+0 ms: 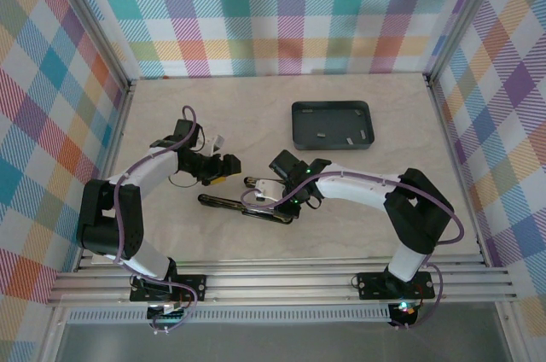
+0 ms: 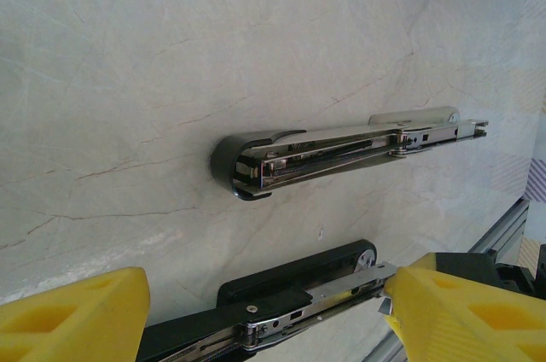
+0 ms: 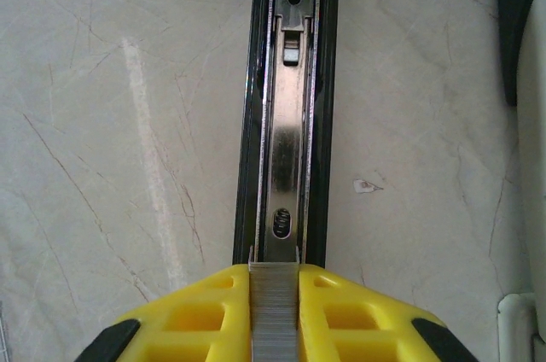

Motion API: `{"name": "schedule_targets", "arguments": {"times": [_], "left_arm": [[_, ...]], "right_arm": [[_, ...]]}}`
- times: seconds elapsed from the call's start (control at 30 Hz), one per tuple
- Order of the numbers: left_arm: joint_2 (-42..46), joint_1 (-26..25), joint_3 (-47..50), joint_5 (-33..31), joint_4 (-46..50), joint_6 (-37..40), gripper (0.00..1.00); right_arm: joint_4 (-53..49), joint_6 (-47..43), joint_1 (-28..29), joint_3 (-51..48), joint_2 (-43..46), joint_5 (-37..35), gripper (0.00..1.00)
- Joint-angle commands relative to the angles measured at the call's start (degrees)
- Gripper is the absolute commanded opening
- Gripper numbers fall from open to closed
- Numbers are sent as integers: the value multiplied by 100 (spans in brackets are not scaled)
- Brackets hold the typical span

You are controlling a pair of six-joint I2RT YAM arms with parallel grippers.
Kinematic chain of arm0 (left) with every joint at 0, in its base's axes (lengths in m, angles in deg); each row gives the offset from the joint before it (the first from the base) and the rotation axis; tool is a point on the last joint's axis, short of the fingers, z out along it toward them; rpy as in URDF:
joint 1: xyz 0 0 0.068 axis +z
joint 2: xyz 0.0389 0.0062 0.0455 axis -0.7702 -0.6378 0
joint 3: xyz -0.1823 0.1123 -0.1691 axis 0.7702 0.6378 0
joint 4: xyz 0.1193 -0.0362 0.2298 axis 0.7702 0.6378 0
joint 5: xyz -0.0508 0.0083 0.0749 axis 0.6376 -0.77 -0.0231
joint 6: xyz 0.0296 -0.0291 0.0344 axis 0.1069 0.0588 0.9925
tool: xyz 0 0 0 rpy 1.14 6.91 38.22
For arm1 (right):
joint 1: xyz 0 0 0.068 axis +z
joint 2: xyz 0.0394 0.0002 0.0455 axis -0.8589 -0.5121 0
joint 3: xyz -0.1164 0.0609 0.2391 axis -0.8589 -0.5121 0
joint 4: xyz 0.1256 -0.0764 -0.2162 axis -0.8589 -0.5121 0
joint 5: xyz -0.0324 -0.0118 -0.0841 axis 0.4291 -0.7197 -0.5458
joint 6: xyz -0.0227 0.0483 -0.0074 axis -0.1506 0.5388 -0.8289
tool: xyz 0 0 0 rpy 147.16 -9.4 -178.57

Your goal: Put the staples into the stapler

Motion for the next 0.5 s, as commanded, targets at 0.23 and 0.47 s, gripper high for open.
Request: {"name": "schedule_targets", "arguments": {"times": [0.23,0.47], "left_arm": [[-14,-13,37,12,57,114,75],[-13,-13,44,16,52,114,75]], "right_arm": [[-299,-158,33,155,-113,51,18],[-382,-170,33,225,-199,74,19]]}}
